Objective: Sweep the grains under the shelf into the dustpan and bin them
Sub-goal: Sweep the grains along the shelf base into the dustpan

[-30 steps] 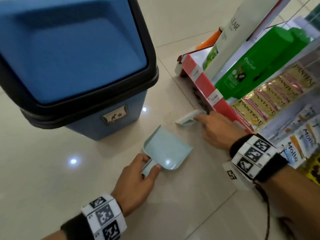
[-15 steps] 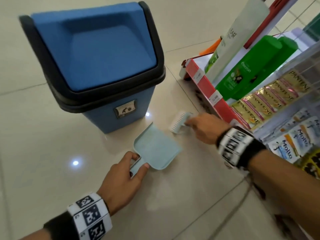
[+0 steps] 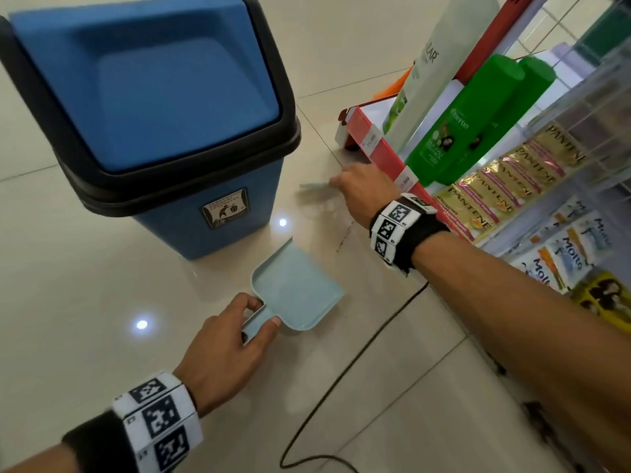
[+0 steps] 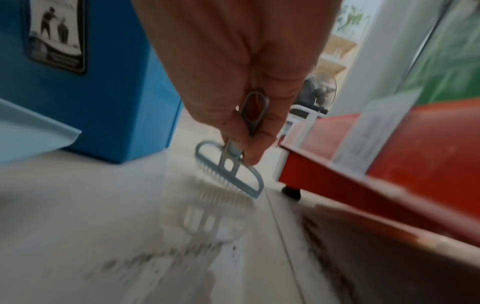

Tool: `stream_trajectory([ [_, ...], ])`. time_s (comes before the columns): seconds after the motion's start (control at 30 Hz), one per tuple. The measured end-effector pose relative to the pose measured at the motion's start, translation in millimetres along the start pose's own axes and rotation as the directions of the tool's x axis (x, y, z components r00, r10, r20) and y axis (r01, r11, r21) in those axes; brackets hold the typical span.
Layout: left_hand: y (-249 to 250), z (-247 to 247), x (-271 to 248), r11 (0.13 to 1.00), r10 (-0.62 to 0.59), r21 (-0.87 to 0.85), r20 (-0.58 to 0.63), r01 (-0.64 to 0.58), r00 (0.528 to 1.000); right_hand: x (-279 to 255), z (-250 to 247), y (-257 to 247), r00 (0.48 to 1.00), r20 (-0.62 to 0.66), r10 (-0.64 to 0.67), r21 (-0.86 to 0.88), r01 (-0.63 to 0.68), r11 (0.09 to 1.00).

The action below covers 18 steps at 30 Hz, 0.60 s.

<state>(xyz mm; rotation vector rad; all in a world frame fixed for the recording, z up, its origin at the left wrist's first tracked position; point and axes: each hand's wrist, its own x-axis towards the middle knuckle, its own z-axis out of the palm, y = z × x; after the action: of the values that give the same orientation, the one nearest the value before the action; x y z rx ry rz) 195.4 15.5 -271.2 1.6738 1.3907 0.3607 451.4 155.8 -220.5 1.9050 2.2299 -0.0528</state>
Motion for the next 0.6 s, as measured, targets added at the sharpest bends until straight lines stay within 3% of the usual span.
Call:
stream_trajectory([
  [0.2,-7,0,-4,1.000,-0.016,0.023,0.032,0.015,0.999,-70,27,24,0.981,0.167,-0.094,0.118,0.074,0.990],
  [0.3,-9,1,-4,0.999,-0.026,0.032,0.055,0.024,0.998,-104,31,48,0.982,0.184,-0.043,0.141,0.017,0.990],
  [0.47,-12,3,-4,0.998,-0.035,0.063,0.079,0.030,0.996,-82,20,41,1.000,0.016,0.002,0.262,-0.006,0.965],
  [0.6,-15,2,-9,0.997,-0.034,0.068,0.083,0.028,0.996,-49,14,5,0.995,0.052,-0.085,0.277,0.068,0.958],
])
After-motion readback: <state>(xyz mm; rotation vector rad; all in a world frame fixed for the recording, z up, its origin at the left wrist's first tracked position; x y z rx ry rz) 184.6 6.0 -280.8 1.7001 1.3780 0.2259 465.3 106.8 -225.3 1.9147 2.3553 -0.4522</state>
